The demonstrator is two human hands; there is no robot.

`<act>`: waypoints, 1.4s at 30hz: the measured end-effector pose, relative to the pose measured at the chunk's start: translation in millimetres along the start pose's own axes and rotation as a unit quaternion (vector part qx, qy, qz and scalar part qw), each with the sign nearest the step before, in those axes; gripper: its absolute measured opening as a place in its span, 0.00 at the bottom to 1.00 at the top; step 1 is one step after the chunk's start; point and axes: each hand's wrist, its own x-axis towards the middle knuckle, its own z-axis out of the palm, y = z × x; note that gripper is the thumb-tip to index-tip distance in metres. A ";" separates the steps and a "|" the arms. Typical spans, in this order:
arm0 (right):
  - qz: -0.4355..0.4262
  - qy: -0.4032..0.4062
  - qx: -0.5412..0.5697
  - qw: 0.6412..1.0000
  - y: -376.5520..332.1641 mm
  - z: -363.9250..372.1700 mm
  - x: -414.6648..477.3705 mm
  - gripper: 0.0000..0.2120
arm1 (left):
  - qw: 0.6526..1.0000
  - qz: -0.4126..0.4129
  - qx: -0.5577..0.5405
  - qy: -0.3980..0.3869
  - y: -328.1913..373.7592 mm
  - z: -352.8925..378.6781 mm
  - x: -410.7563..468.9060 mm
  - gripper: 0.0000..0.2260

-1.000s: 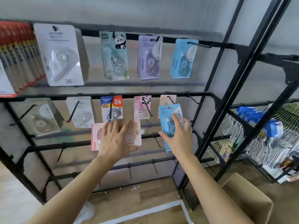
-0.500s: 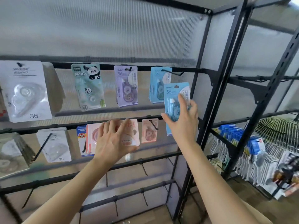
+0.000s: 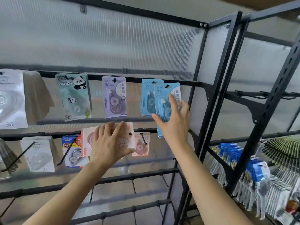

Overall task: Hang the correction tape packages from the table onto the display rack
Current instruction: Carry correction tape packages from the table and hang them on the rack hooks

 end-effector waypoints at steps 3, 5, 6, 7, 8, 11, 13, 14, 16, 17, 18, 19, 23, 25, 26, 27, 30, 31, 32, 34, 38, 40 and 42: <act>-0.006 -0.010 0.014 1.000 8.2 6.4 5.2 0.38 | 1.000 -0.005 0.009 0.004 3.4 8.8 3.2 0.44; -0.013 -0.010 0.009 1.000 11.9 13.8 11.0 0.38 | 1.000 -0.010 0.017 0.006 5.5 13.0 6.8 0.45; -0.015 -0.011 0.003 1.000 13.1 18.6 14.7 0.38 | 1.000 -0.011 0.021 0.010 6.4 14.8 8.7 0.45; -0.015 -0.016 -0.001 1.000 14.0 24.0 18.8 0.38 | 1.000 -0.012 0.022 0.014 7.1 16.3 10.3 0.45; -0.014 -0.024 -0.003 1.000 14.6 30.0 23.5 0.38 | 1.000 -0.013 0.023 0.017 7.6 17.7 11.8 0.44; -0.004 -0.060 -0.015 0.998 16.3 49.2 41.1 0.38 | 0.999 -0.017 0.032 0.030 7.6 21.5 15.9 0.44; 0.002 -0.075 -0.028 0.997 16.9 61.2 54.1 0.38 | 0.998 -0.021 0.038 0.038 7.3 23.6 18.3 0.44; 0.006 -0.080 -0.032 0.996 16.7 67.2 60.1 0.38 | 0.998 -0.024 0.041 0.039 7.1 24.5 19.5 0.44; 0.016 -0.089 -0.034 0.995 15.1 78.6 70.0 0.38 | 0.998 -0.033 0.044 0.032 6.4 26.4 21.5 0.44; 0.022 -0.093 -0.033 0.995 13.7 84.4 74.0 0.38 | 0.998 -0.038 0.045 0.025 5.5 27.4 22.4 0.44; 0.028 -0.095 -0.034 0.994 12.5 89.7 77.8 0.38 | 0.998 -0.040 0.046 0.020 4.2 28.3 23.3 0.43; 0.033 -0.098 -0.037 0.994 11.6 94.6 81.3 0.38 | 0.998 -0.041 0.045 0.014 3.1 29.0 24.4 0.43; 0.034 -0.101 -0.045 0.993 11.2 108.6 90.5 0.38 | 0.998 -0.046 0.042 0.010 -1.3 27.0 29.0 0.43; 0.029 -0.098 -0.046 0.994 12.3 112.4 91.8 0.38 | 0.998 -0.043 0.043 0.016 -2.5 25.2 30.4 0.43; 0.026 -0.098 -0.045 0.994 13.1 113.0 91.5 0.39 | 0.998 -0.041 0.044 0.020 -3.0 24.5 30.4 0.43; 0.024 -0.101 -0.044 0.994 13.9 113.0 90.7 0.40 | 0.998 -0.041 0.044 0.020 -3.3 23.6 30.3 0.43; 0.009 -0.132 -0.035 0.991 17.8 107.7 84.5 0.42 | 0.998 -0.047 0.037 0.013 -3.8 21.3 28.5 0.44; 0.004 -0.142 -0.028 0.989 19.5 103.3 80.4 0.42 | 0.998 -0.048 0.035 0.012 -3.5 20.7 27.6 0.44; -0.001 -0.146 -0.020 0.989 21.2 97.9 75.0 0.42 | 0.998 -0.047 0.033 0.011 -3.1 20.1 26.4 0.44; -0.014 -0.135 -0.007 0.991 24.9 84.9 59.1 0.38 | 0.999 -0.039 0.028 0.010 -1.6 18.7 24.4 0.43; -0.015 -0.185 0.087 0.979 34.9 63.7 6.9 0.26 | 1.000 -0.012 0.023 0.005 2.8 16.2 18.6 0.44; 0.034 -0.269 0.173 0.947 36.4 57.9 -17.2 0.18 | 0.999 0.011 0.031 0.013 8.8 15.8 15.3 0.44; 0.071 -0.327 0.265 0.904 35.7 56.6 -34.8 0.12 | 0.999 0.030 0.034 0.027 17.6 15.9 11.4 0.43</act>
